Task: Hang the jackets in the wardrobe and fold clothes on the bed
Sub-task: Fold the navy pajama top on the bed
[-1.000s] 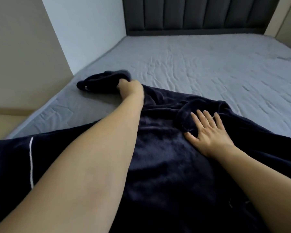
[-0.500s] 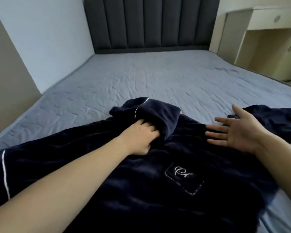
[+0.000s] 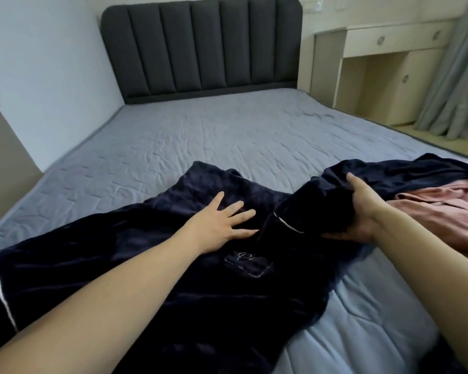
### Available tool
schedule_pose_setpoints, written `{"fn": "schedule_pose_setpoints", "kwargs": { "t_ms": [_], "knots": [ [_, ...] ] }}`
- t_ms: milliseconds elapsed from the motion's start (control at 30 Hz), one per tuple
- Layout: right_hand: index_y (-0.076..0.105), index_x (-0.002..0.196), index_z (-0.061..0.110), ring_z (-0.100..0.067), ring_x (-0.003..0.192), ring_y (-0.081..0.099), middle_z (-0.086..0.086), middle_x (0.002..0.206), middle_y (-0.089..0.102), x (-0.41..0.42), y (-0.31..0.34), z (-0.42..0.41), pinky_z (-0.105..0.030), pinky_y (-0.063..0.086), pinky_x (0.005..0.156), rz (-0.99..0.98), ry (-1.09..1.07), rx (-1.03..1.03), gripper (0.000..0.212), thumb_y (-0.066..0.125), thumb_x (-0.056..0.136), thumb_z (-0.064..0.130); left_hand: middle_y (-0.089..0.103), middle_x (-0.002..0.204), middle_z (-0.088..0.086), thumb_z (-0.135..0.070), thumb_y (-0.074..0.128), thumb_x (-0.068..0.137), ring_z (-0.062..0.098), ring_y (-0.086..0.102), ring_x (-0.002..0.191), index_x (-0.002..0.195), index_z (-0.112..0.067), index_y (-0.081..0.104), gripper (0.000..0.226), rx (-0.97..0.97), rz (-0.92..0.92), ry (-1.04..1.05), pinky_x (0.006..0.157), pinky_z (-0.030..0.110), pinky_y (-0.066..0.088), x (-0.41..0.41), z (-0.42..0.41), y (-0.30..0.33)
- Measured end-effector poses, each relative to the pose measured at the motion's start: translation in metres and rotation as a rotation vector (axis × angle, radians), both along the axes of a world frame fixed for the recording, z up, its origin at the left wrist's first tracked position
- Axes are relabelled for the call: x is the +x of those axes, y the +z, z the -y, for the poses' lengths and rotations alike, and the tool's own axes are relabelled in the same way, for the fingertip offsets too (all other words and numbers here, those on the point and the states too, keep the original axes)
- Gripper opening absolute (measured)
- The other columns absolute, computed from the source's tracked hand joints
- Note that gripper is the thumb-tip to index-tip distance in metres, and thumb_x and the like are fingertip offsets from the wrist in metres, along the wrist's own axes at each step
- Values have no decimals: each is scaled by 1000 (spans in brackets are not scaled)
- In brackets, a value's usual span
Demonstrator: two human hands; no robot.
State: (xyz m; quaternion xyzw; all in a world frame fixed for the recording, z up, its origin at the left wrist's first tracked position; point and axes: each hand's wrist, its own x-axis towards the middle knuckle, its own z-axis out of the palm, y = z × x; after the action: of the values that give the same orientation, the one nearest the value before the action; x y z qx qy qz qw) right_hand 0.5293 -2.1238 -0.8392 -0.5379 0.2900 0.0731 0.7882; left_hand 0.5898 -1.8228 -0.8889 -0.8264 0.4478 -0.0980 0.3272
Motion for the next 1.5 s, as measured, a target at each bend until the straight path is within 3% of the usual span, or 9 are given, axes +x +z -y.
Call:
{"fn": "schedule_pose_setpoints", "kwargs": {
  "t_ms": [167,333,500,600,667,800,967,1300,1500],
  "knots": [
    [58,84,12,-29,72,63,-13,80,63,-5,4,-4,-39,55,61,-55,182,-256,10,53,82,20,-7,162,-4,-12,47,91,28,-4,148,147,-47,-15,90,-326,-133,541,109,68,11,-3,4,-2],
    [56,70,5,-22,51,44,-13,61,46,-21,-12,18,-24,33,48,35,317,-702,27,35,71,-13,-3,163,0,-4,42,95,32,2,148,150,-47,-2,84,-615,-246,858,110,66,20,14,-5,-11],
    [75,80,19,-22,77,65,-2,76,70,-42,-2,34,-25,52,69,34,564,-1331,42,41,76,-4,-3,163,0,-11,45,95,29,-2,149,151,-44,-1,80,-747,-256,941,111,67,11,26,4,-27],
    [70,81,23,-24,101,61,1,102,68,-35,10,17,-33,49,86,214,475,-1688,26,45,80,30,-18,161,-6,-25,46,92,22,-17,148,149,-46,-12,84,-752,-357,967,113,65,-3,17,0,-39],
    [66,106,31,-22,126,47,3,131,56,-28,-4,-16,-41,35,105,417,485,-1714,45,33,84,53,-20,160,-9,-44,41,93,17,-19,147,149,-46,-13,77,-739,-411,945,114,61,-7,4,-13,-42],
    [13,154,24,-22,149,1,-4,162,6,-34,-77,-106,-48,-7,118,389,862,-1822,73,22,93,63,-15,160,-14,-71,24,90,12,-16,147,149,-50,-5,69,-679,-451,969,114,54,-14,-45,-60,-43],
    [4,153,4,-29,148,-6,-15,161,-5,-41,-98,-150,-50,-8,118,281,756,-2001,72,23,94,40,-12,161,-14,-71,11,91,12,-17,147,149,-51,-3,62,-652,-378,1096,113,52,-19,-120,-136,-38],
    [6,155,25,-20,148,-9,0,162,-5,-107,-86,-281,-43,-9,119,638,1152,-1489,74,21,94,64,-7,163,-7,-68,9,93,20,-14,148,153,-42,2,66,-874,-113,1239,112,57,-15,-154,-226,-44],
    [13,153,19,-27,144,10,-6,157,13,-146,-89,-355,-41,3,118,879,1013,-1662,70,41,89,27,14,158,11,-72,44,82,36,19,142,152,-25,13,90,-1305,-33,1639,112,51,22,-171,-323,-34]
  ]
}}
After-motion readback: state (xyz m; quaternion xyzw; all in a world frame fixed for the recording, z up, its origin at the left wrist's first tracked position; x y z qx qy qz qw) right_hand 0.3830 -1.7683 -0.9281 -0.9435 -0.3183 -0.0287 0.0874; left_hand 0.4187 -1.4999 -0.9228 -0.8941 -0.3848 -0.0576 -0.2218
